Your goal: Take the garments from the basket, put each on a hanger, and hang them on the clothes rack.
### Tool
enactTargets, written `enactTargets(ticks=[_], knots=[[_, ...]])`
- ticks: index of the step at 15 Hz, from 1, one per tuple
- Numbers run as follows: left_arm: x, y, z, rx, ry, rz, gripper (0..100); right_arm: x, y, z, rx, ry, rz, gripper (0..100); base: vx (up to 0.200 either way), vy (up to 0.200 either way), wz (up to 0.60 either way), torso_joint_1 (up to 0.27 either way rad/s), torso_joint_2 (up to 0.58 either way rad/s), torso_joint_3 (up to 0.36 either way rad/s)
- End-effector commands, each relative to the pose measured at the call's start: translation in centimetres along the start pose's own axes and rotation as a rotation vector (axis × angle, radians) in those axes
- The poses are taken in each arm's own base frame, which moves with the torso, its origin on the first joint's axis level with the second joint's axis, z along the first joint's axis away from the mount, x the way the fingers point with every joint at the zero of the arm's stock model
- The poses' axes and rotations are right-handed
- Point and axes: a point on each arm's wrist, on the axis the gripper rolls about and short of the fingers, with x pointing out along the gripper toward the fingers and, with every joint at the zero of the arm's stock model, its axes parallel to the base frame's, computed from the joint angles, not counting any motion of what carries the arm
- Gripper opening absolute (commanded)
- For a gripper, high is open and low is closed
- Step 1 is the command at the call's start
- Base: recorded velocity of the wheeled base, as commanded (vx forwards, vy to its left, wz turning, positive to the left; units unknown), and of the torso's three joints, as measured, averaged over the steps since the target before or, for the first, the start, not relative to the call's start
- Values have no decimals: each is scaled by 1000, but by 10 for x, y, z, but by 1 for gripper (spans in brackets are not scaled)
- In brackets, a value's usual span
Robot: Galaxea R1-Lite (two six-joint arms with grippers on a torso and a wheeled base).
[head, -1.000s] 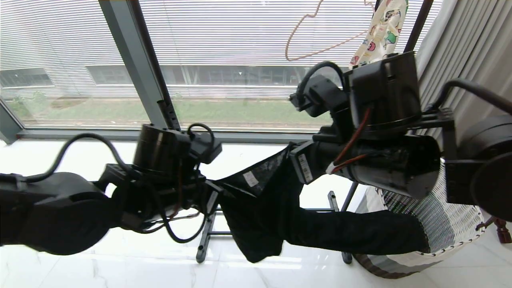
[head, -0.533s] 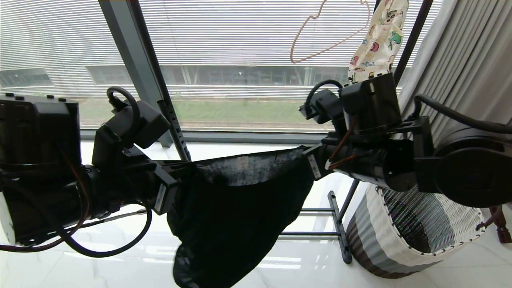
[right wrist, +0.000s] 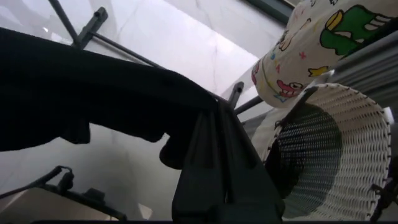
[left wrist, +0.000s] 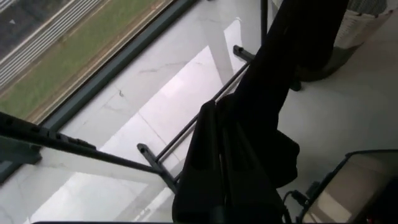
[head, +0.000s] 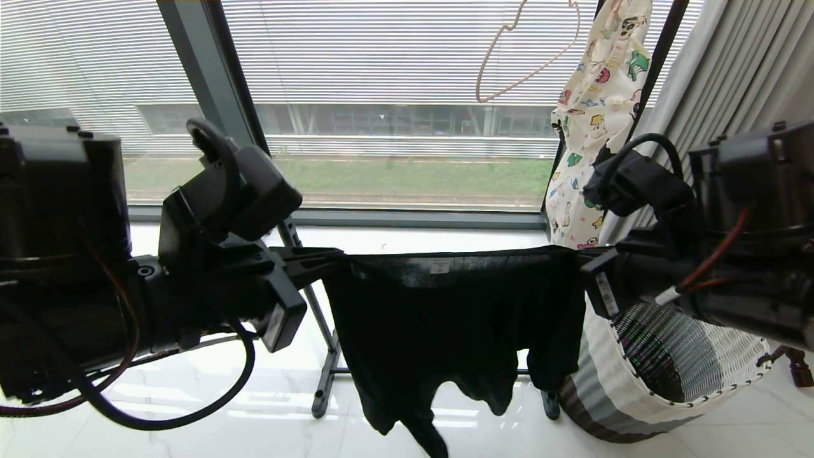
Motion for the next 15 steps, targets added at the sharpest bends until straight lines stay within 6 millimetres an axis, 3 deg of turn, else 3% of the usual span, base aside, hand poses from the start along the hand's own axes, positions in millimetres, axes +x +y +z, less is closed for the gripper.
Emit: enactTargets(ticks=[1,3,6,8,10,11,13,15], knots=[[43,-11,36,43,-71,-83,0,-54,13,-27,-91,-56,154,0,0,0,0,0,0,0],[72,-17,49,56,-89,-116,0,-68,29,-38,-146,-67,250,0,0,0,0,0,0,0],[84,-21,37,50,-19,-104,0,-71,31,-37,-169,-79,257,0,0,0,0,0,0,0],[81,-22,22,23,87,10,0,-64,20,-35,-147,-68,201,0,0,0,0,0,0,0],[59,-36,14,-150,111,16,0,-44,5,-13,-122,-76,108,0,0,0,0,0,0,0],[42,-57,7,-225,126,-39,0,-31,1,8,-92,-107,104,0,0,0,0,0,0,0],[26,-82,-10,-188,178,-91,0,-15,0,34,-72,-143,92,0,0,0,0,0,0,0],[25,-88,-19,-166,226,-41,0,-7,3,44,-67,-155,88,0,0,0,0,0,0,0]])
